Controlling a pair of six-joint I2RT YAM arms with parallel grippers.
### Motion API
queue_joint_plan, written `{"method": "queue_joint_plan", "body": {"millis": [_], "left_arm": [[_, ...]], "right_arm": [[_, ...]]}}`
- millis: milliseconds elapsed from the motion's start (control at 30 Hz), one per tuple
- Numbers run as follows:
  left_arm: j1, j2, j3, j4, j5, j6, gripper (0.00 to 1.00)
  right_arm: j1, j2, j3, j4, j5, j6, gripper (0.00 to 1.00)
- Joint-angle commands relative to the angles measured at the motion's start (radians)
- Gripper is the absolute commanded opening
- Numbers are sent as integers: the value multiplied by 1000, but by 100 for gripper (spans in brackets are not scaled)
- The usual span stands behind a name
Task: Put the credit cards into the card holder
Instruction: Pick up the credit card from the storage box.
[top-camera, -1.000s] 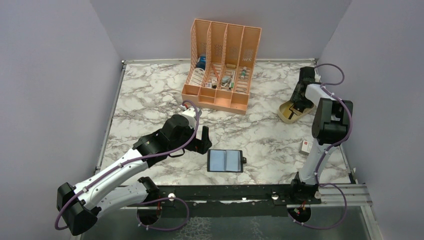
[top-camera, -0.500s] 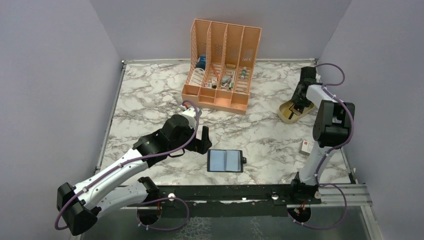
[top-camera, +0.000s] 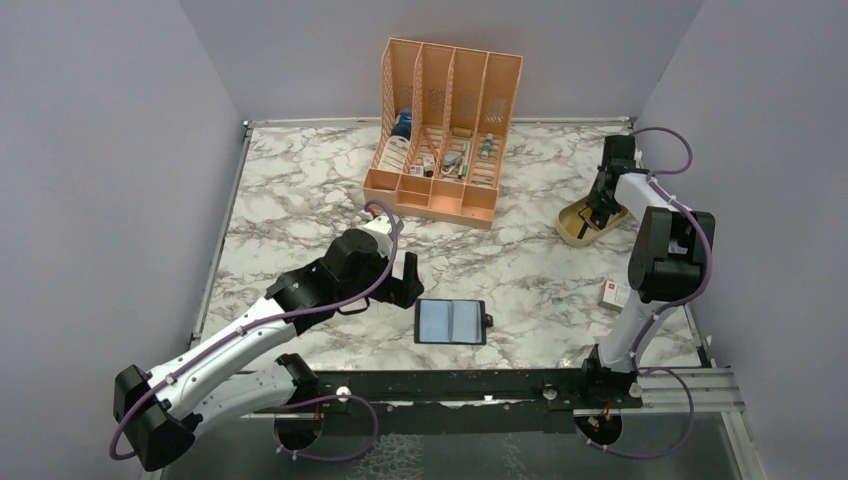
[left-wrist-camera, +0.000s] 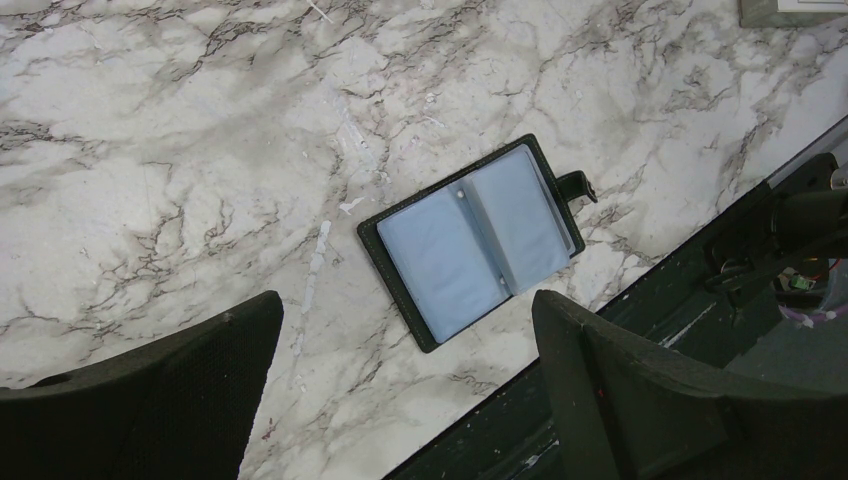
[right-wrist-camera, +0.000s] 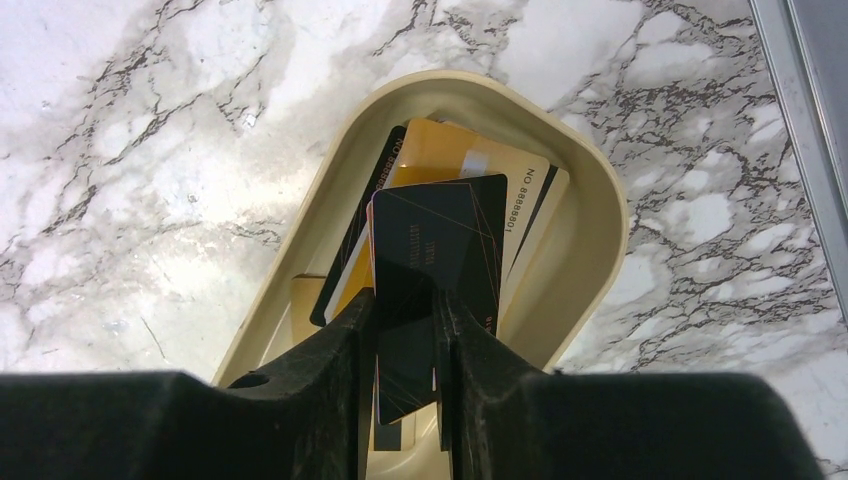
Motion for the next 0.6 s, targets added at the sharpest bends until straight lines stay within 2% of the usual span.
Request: {"method": "queue_joint_plan", "body": {"millis": [0, 100, 233, 367, 400, 500, 567], "left_arm": [[2, -5, 17, 23, 19, 11, 99], [2, -3, 18, 24, 22, 10, 99], [2, -4, 16, 25, 22, 10, 99], [3, -6, 14, 25, 21, 10, 99], [2, -6, 15, 24, 21, 10, 99], [2, -5, 16, 25, 21, 10, 99], [2, -5, 16, 25, 21, 10, 99]], "right_arm": [[-7, -28, -21, -7, -46, -11, 27], [-6, -32, -20, -10, -40, -23, 27], [-6, -32, -18, -9, -38, -37, 20], [-6, -20, -5, -20, -29, -44, 29], [-6, -16, -4, -21, -27, -47, 26], [-6, -15, -2, -17, -32, -56, 2], [-6, -19, -3, -13, -40, -59, 1]]}}
